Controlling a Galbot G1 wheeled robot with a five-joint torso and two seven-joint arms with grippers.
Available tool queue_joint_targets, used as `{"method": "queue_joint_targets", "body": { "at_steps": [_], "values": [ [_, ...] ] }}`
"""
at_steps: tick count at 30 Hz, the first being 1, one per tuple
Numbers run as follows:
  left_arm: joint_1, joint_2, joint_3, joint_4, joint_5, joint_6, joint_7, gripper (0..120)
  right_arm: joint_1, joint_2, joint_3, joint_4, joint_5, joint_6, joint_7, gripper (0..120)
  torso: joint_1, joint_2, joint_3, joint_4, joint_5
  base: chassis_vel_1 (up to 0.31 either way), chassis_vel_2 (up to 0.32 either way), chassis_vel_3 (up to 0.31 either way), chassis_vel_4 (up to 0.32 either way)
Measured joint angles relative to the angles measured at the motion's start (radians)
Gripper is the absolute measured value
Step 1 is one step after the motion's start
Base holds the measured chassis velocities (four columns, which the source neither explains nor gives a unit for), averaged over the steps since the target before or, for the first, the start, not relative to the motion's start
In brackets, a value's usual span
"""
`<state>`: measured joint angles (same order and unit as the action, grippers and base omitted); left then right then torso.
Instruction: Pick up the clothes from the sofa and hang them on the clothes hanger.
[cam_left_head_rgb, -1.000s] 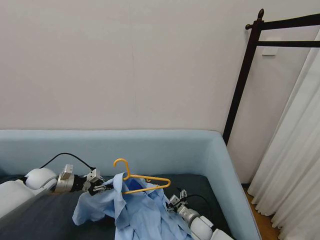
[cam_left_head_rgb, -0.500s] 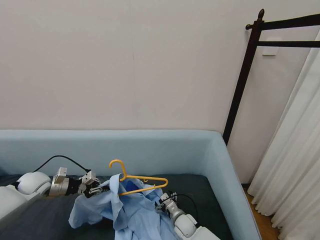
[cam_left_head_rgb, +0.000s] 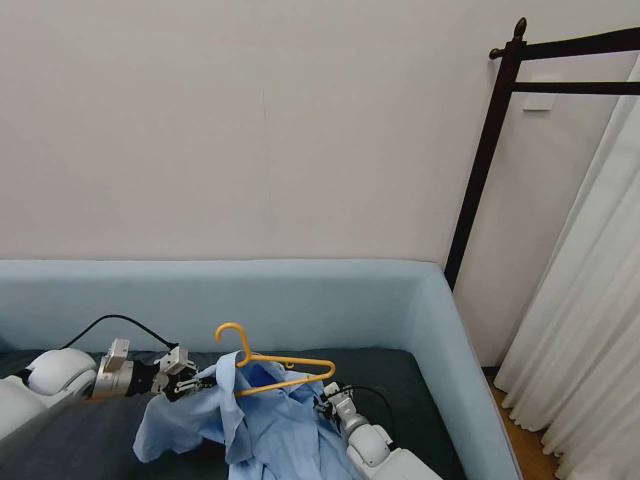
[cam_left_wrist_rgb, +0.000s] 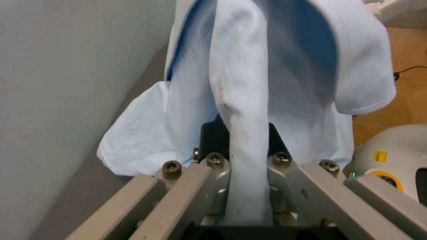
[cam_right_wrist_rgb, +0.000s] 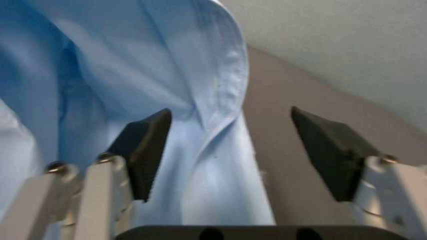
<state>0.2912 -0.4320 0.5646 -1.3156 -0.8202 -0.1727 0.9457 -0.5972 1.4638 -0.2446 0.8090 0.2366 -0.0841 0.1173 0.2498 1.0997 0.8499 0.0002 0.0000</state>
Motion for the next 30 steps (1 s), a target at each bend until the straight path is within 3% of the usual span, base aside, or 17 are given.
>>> {"method": "queue_joint_targets", "body": {
  "at_steps": [6, 9, 11, 12, 20, 30],
  "values": [
    [-0.003, 0.0, -0.001, 0.004, 0.001, 0.001, 0.001, 1, 0.003, 0.007, -0.011, -0.005, 0.012, -0.013, -0.011, 53, 0.0, 0.0, 0.0, -0.0003, -0.0001, 0.0, 0.0, 0.0, 0.0],
    [-0.013, -0.003, 0.002, 0.011, 0.001, 0.001, 0.001, 1, 0.002, 0.004, -0.019, 0.007, 0.029, -0.029, -0.014, 39, 0.0, 0.0, 0.0, -0.0001, 0.0, 0.0, 0.0, 0.0, 0.0],
    [-0.015, -0.004, 0.002, 0.011, 0.001, 0.001, 0.001, 1, 0.002, 0.004, -0.019, 0.007, 0.032, -0.031, -0.016, 37, 0.0, 0.0, 0.0, -0.0001, 0.0, 0.0, 0.0, 0.0, 0.0],
    [-0.018, -0.008, 0.003, 0.012, -0.001, 0.001, 0.001, 1, 0.002, 0.005, -0.021, 0.003, 0.035, -0.032, -0.021, 29, 0.0, 0.0, 0.0, -0.0003, -0.0001, 0.0, 0.0, 0.0, 0.0],
    [-0.021, -0.013, 0.007, 0.018, -0.003, 0.002, 0.001, 1, -0.001, 0.017, -0.028, -0.017, 0.035, -0.033, -0.035, 0, 0.0, 0.0, 0.0, -0.0002, -0.0001, 0.0, 0.0, 0.0, 0.0],
    [-0.016, -0.004, 0.006, 0.005, -0.008, 0.002, 0.001, 1, 0.007, 0.04, -0.01, -0.052, 0.077, -0.042, -0.026, 0, 0.0, 0.0, 0.0, -0.0001, 0.0, 0.0, 0.0, 0.0, 0.0]
  ]
}}
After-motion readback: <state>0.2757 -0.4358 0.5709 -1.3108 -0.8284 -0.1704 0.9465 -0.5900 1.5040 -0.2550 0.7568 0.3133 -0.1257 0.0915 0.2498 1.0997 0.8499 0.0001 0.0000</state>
